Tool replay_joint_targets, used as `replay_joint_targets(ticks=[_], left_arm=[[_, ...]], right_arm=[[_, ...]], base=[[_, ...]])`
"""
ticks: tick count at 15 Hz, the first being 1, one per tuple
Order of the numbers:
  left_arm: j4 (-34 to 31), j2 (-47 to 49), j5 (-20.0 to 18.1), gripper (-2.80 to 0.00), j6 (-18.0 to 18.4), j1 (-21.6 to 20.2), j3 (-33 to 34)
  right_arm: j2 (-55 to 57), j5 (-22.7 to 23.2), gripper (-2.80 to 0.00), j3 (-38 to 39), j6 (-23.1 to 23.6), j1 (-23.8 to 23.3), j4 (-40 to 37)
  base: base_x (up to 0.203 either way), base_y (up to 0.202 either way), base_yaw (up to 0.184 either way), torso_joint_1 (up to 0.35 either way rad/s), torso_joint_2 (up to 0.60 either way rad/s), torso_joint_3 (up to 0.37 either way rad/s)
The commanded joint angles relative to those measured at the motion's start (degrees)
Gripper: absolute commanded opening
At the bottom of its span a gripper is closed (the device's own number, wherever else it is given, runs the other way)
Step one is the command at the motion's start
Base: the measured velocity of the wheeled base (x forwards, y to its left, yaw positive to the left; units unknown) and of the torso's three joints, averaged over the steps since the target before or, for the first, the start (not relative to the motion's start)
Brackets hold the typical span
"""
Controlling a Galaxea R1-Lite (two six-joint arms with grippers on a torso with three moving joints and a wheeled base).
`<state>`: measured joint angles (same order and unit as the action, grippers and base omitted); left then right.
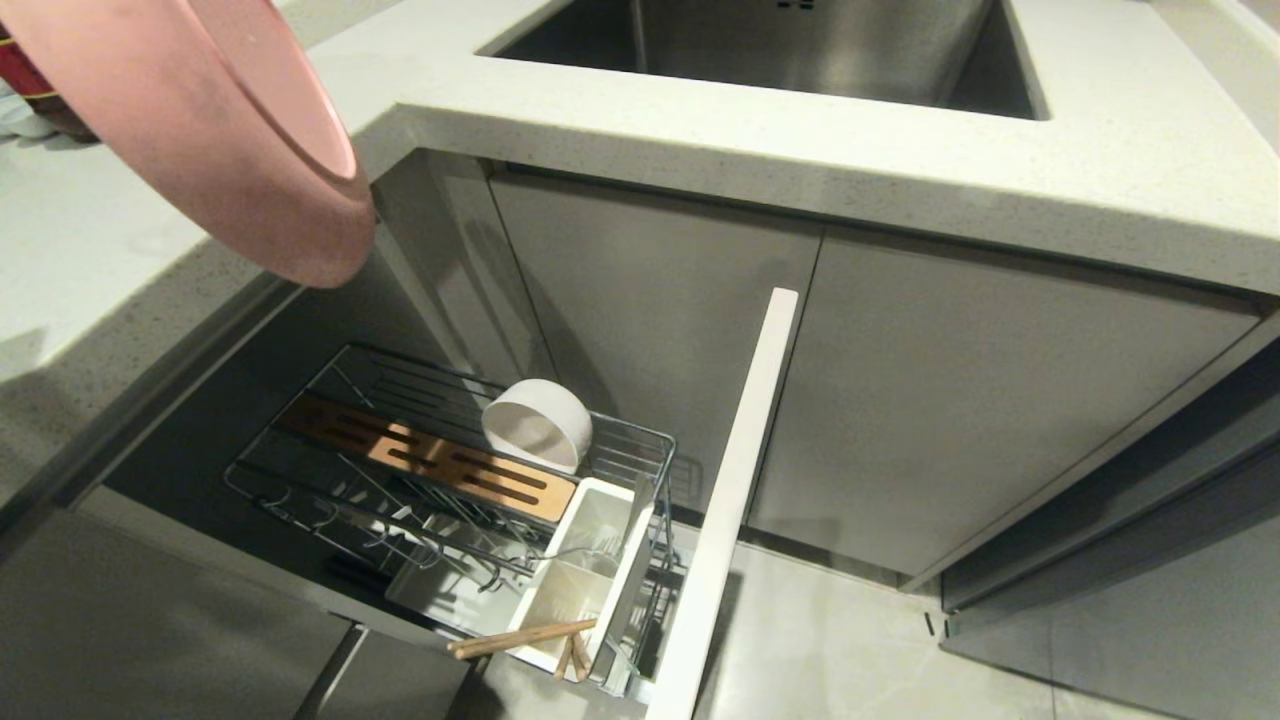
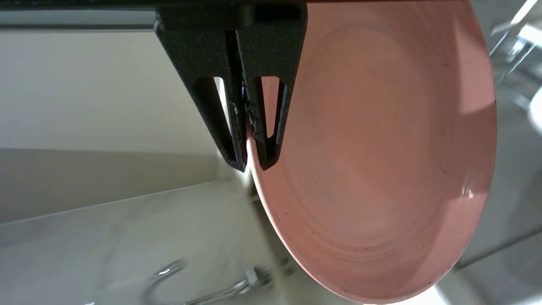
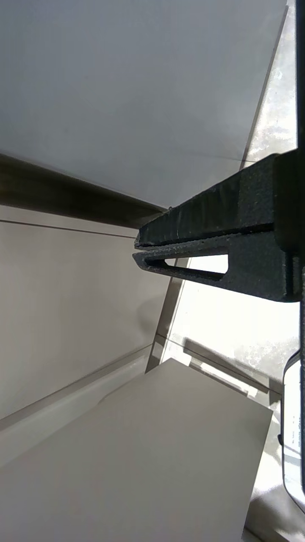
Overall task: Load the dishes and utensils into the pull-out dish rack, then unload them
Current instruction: Pick up the plate and place it in the cupboard
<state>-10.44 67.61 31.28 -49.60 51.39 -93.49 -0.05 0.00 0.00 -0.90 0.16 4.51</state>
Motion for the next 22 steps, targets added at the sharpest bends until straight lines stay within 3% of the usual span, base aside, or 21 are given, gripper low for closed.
replay_joint_targets(ticks=[1, 2, 5, 8, 12, 14, 17, 22], left_arm=[[0.03, 1.13, 4.82, -2.80, -1.84, 0.93, 3.61], [0.05, 1.63, 7.98, -2.80, -3.84, 0.97, 5.46], [-0.30, 2.14, 12.71, -2.80, -12.19, 1.12, 10.04], [-1.75, 2.33, 14.78, -2.80, -20.72, 1.89, 13.02], [-2.41, 3.58, 22.59, -2.80, -23.96, 2.01, 15.75], [-2.06, 3.90, 24.09, -2.80, -25.79, 2.09, 20.02], [-1.99, 3.79, 25.05, -2.80, -32.63, 2.02, 25.88], [-2.03, 3.15, 25.38, -2.80, -38.97, 1.96, 30.34]], right_arm=[[0.05, 0.00, -2.80, 1.50, 0.02, 0.02, 0.06], [0.05, 0.00, -2.80, 1.49, 0.02, 0.02, 0.06], [0.05, 0.00, -2.80, 1.49, 0.02, 0.02, 0.06], [0.05, 0.00, -2.80, 1.49, 0.02, 0.02, 0.06], [0.05, 0.00, -2.80, 1.49, 0.02, 0.02, 0.06], [0.05, 0.00, -2.80, 1.56, 0.02, 0.02, 0.06], [0.05, 0.00, -2.80, 1.53, 0.02, 0.02, 0.05], [0.05, 0.00, -2.80, 1.49, 0.02, 0.02, 0.06]], base=[[0.000, 0.000, 0.000, 0.000, 0.00, 0.000], [0.000, 0.000, 0.000, 0.000, 0.00, 0.000], [0.000, 0.000, 0.000, 0.000, 0.00, 0.000], [0.000, 0.000, 0.000, 0.000, 0.00, 0.000], [0.000, 0.000, 0.000, 0.000, 0.00, 0.000], [0.000, 0.000, 0.000, 0.000, 0.00, 0.000], [0.000, 0.000, 0.000, 0.000, 0.00, 0.000], [0.000, 0.000, 0.000, 0.000, 0.00, 0.000]])
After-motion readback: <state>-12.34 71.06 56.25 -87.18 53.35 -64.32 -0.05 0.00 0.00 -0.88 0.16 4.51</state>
